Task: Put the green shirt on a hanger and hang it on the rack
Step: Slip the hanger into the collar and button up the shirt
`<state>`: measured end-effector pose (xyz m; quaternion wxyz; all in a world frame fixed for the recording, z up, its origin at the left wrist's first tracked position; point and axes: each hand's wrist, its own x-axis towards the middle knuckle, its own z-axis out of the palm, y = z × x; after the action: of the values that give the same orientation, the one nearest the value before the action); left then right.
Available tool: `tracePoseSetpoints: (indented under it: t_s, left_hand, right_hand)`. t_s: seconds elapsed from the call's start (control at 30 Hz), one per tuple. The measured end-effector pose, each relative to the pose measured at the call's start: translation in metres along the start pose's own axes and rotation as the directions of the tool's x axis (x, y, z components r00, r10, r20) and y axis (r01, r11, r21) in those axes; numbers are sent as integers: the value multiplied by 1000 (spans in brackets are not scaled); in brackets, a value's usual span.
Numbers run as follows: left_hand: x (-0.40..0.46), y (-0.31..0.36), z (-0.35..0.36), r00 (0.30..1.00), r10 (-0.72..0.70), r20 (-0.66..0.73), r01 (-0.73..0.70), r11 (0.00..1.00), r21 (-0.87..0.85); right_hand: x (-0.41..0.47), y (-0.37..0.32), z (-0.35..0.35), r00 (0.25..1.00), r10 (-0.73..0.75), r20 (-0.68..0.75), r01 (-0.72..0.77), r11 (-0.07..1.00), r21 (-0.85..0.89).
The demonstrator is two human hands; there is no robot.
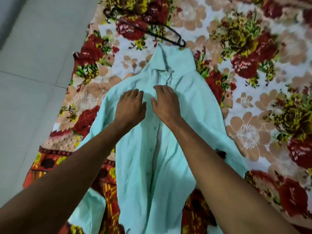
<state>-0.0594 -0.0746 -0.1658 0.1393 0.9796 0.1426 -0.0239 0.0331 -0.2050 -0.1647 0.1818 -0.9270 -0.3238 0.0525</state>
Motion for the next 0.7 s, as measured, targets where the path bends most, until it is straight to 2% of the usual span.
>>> tracePoseSetpoints:
  t_s: [0.17, 0.43, 0.6, 0.7]
  left_hand:
    - [118, -21, 13, 991, -26, -135, 23, 999, -22]
    - [247, -50, 42, 991, -67, -115, 67, 998, -3]
    - [262, -58, 59, 984, -105, -146, 108, 994, 12]
    - [264, -59, 63, 985, -97, -143, 105, 993, 46]
  right_hand:
    - [111, 20, 17, 996, -78, -48, 76, 996, -54]
    - [246, 60, 40, 970, -98, -224, 74, 991, -115]
    - [303, 80, 48, 998, 44, -51, -46, 998, -41]
    - [320, 90, 52, 998, 62, -7, -62, 995, -79]
